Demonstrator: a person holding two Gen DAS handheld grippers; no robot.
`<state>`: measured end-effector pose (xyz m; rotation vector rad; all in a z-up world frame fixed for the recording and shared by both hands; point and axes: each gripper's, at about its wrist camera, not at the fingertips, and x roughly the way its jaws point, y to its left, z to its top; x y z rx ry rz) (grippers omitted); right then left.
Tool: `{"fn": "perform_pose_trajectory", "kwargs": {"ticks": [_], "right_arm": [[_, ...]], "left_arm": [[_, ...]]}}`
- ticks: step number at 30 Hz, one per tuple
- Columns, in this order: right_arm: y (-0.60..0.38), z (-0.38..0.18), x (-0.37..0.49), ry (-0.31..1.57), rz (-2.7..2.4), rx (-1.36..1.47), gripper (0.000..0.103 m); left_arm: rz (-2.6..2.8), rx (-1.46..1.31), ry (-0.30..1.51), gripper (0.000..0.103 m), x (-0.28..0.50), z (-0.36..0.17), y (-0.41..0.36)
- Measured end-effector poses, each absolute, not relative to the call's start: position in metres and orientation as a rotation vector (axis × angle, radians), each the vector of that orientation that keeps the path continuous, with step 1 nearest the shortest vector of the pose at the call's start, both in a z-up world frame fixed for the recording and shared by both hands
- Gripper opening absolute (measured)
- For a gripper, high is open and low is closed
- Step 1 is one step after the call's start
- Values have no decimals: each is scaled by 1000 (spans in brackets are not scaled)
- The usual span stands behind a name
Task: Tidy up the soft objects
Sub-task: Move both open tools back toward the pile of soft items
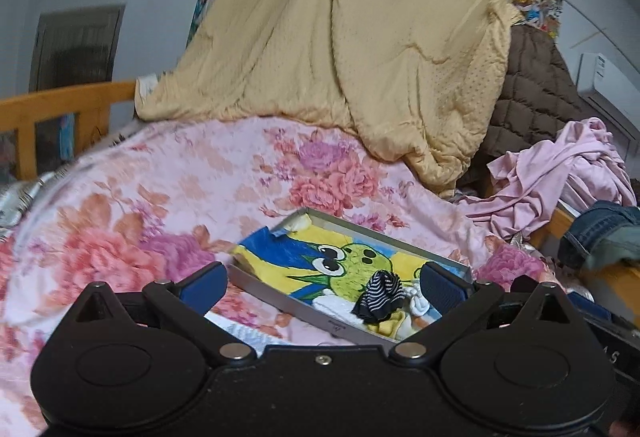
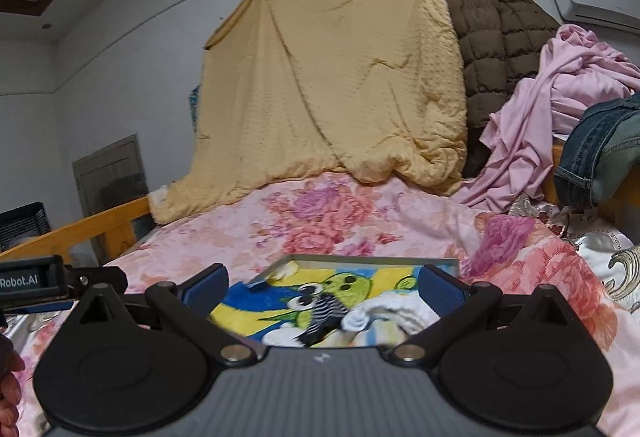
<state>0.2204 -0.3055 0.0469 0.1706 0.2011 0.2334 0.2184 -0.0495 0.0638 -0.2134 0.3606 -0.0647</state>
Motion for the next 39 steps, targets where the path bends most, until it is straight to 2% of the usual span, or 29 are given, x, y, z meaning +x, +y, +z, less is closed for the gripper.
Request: {"fn": "perform_pose_trajectory", "kwargs": {"ticks": [6, 20, 39], "right_arm": [[-291, 47, 187, 203, 279, 153, 103], [-273, 35, 135, 289, 311, 147, 103], [-242, 10, 145, 490, 359, 46, 103]], "left_arm": [[-64, -164, 322, 102, 175, 57, -33], [-31, -158, 361, 102, 110, 32, 8], [-157, -168, 559, 102, 94, -26, 15]]}}
